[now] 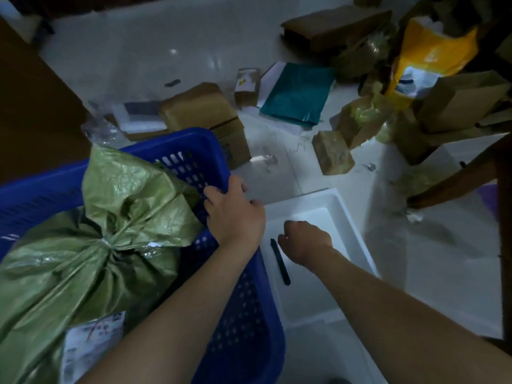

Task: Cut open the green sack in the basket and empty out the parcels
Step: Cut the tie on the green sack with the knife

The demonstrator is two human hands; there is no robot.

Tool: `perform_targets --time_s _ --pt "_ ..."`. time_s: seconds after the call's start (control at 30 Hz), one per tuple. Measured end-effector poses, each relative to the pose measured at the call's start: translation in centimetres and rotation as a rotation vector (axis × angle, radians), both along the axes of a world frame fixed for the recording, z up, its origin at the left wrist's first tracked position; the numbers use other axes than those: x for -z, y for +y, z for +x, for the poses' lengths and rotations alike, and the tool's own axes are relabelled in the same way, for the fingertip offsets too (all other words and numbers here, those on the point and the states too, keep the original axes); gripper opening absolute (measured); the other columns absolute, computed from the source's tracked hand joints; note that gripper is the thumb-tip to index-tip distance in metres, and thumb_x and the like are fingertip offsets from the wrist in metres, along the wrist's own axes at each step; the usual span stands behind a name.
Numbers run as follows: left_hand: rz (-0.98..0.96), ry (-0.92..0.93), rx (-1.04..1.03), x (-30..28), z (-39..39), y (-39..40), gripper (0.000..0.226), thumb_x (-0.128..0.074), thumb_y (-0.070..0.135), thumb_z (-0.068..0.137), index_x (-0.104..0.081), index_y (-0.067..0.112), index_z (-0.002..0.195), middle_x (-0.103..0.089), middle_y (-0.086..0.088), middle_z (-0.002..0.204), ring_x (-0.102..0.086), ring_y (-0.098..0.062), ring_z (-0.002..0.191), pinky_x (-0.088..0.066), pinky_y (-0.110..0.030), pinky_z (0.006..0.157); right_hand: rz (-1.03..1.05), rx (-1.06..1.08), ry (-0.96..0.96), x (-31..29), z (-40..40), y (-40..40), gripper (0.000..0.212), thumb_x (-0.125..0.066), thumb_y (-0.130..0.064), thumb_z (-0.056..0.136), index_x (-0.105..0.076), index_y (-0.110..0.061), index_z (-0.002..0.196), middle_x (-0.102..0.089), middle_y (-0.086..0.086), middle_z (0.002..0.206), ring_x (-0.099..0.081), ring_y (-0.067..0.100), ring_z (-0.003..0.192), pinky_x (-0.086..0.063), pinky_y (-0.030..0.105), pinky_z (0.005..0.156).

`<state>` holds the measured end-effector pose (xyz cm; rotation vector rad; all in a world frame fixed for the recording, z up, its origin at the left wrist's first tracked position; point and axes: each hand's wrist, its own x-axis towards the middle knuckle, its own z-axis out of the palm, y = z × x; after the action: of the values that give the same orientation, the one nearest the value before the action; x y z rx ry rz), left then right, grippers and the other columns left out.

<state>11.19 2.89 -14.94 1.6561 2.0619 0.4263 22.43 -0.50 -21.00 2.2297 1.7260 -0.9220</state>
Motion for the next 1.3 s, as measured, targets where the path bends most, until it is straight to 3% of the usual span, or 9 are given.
perform_targets --time_s 0.1,0.3,0.6,0.67,0.8,0.93,1.1,1.2,1.3 --pt "0.093 0.087 0.015 0.7 0.0 0.1 0.028 -0.059 0.023 0.084 -0.034 0.03 0.096 -0.035 -0.01 0.13 -0.04 -0.032 0.112 -0.041 -0.041 0.09 -0.06 0.08 0.075 3.3 -0.2 1.2 0.035 -0.036 -0.03 0.1 -0.053 -0.01 0.123 -0.059 0.011 0.127 -0.058 0.029 0.112 -0.039 0.031 0.078" --pt "0.123 0.076 0.043 1.4 0.0 0.4 0.032 -0.06 0.016 0.082 -0.035 0.03 0.096 -0.033 -0.009 0.137 -0.035 -0.027 0.12 -0.03 -0.034 0.082 -0.168 0.247 0.265 9.1 -1.9 2.0 0.042 -0.038 -0.026 0.103 -0.046 0.003 0.132 -0.053 0.021 0.137 -0.053 0.033 0.122 -0.043 0.033 0.089" --pt "0.141 0.046 0.066 1.2 -0.1 0.3 0.033 -0.061 0.017 0.081 -0.034 0.029 0.095 -0.035 -0.01 0.133 -0.037 -0.031 0.118 -0.043 -0.045 0.089 -0.269 0.512 0.389 14.4 -2.8 0.9 0.058 -0.043 -0.025 0.099 -0.025 -0.006 0.151 -0.033 0.023 0.15 -0.04 0.039 0.134 -0.038 0.043 0.11" --pt "0.144 0.051 0.069 1.3 -0.1 0.3 0.033 -0.061 0.017 0.08 -0.034 0.029 0.095 -0.035 -0.01 0.133 -0.037 -0.031 0.118 -0.044 -0.044 0.088 -0.275 0.572 0.406 15.1 -2.8 1.0 0.058 -0.044 -0.027 0.097 -0.029 -0.003 0.148 -0.034 0.022 0.148 -0.042 0.039 0.131 -0.039 0.046 0.108" --pt "0.141 0.046 0.064 1.2 -0.1 0.3 0.032 -0.06 0.016 0.08 -0.034 0.028 0.094 -0.034 -0.01 0.134 -0.037 -0.031 0.119 -0.044 -0.044 0.089 -0.303 0.683 0.531 17.1 -3.2 1.2 0.049 -0.05 -0.022 0.088 -0.047 0.004 0.13 -0.058 0.024 0.126 -0.06 0.036 0.106 -0.048 0.038 0.076" --pt "0.134 0.048 0.064 1.3 -0.1 0.4 0.032 -0.06 0.017 0.081 -0.034 0.028 0.095 -0.034 -0.01 0.134 -0.036 -0.031 0.119 -0.044 -0.044 0.089 -0.347 0.655 0.584 20.8 -3.7 1.4 0.046 -0.051 -0.021 0.081 -0.059 0.007 0.116 -0.063 0.025 0.12 -0.063 0.04 0.107 -0.054 0.046 0.091" --pt "0.13 0.067 0.066 1.4 0.0 0.4 0.033 -0.061 0.017 0.081 -0.033 0.028 0.095 -0.034 -0.011 0.134 -0.036 -0.031 0.119 -0.044 -0.044 0.089 -0.294 0.63 0.555 18.2 -4.1 1.4 0.04 -0.052 -0.025 0.083 -0.059 0.003 0.111 -0.065 0.019 0.113 -0.062 0.037 0.104 -0.05 0.044 0.086" --pt "0.121 0.071 0.062 1.5 0.0 0.3 0.032 -0.06 0.016 0.08 -0.035 0.027 0.096 -0.034 -0.011 0.135 -0.036 -0.031 0.12 -0.043 -0.042 0.088 -0.279 0.603 0.566 16.1 -4.2 1.0 0.017 -0.047 -0.014 0.093 -0.053 0.001 0.092 -0.059 0.018 0.099 -0.055 0.029 0.087 -0.045 0.036 0.068" --pt "0.119 0.104 0.056 1.5 0.2 0.3 0.03 -0.059 0.015 0.081 -0.042 0.025 0.103 -0.034 -0.011 0.136 -0.036 -0.031 0.12 -0.041 -0.04 0.087 -0.139 0.576 0.526 13.9 -3.9 1.1 0.024 -0.036 -0.013 0.1 -0.053 -0.011 0.084 -0.054 0.018 0.099 -0.051 0.027 0.087 -0.038 0.032 0.073"
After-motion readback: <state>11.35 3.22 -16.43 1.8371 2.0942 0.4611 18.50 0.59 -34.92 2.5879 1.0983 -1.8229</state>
